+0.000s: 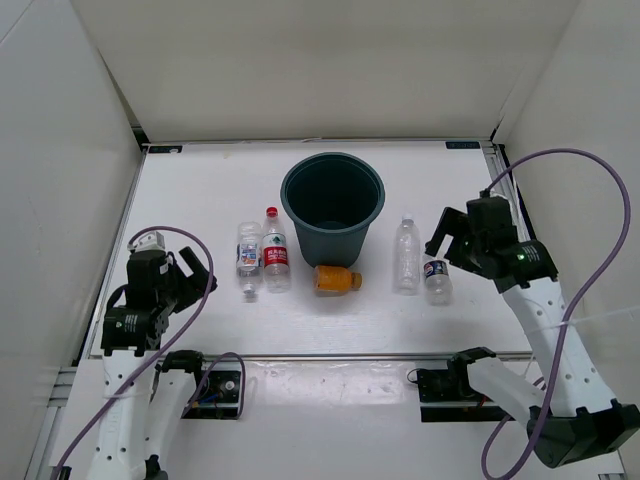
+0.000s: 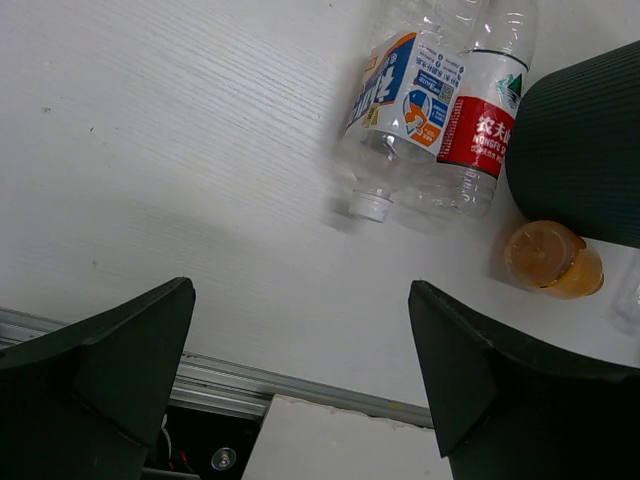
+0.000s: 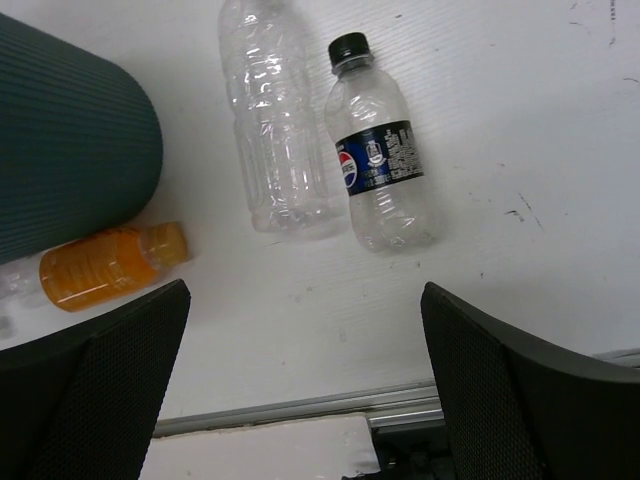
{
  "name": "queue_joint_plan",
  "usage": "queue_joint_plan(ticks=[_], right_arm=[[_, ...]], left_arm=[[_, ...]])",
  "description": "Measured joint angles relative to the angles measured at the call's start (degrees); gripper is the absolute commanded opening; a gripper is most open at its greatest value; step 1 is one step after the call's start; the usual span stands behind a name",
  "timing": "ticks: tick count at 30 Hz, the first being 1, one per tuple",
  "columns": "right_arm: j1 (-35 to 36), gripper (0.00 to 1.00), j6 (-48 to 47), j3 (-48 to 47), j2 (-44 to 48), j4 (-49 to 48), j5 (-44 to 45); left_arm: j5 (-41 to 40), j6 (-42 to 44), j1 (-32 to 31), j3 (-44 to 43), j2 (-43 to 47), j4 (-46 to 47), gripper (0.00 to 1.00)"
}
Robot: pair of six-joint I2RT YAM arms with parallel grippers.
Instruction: Put the plastic bottles in the bin
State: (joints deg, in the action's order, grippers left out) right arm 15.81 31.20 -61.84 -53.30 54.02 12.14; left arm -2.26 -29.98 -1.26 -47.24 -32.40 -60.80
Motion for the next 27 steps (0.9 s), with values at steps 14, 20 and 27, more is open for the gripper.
queue_joint_plan(ticks=[14,20,27], right_arm=[[-10.1,0.96,0.7,-15.1,-27.6,4.1,3.1],[-16.4,0.91,-4.2,-17.8,-44.5,1.7,-6.4],[-16.4,0.91,-7.5,-16.4,-50.8,0.4,-11.3]], left_arm=[[0.4,0.0,0.0,0.0,0.4,0.0,1.0],[0.3,0.0,0.0,0.0,0.9,0.0,1.0],[0.3,0.0,0.0,0.0,1.0,0.0,1.0]])
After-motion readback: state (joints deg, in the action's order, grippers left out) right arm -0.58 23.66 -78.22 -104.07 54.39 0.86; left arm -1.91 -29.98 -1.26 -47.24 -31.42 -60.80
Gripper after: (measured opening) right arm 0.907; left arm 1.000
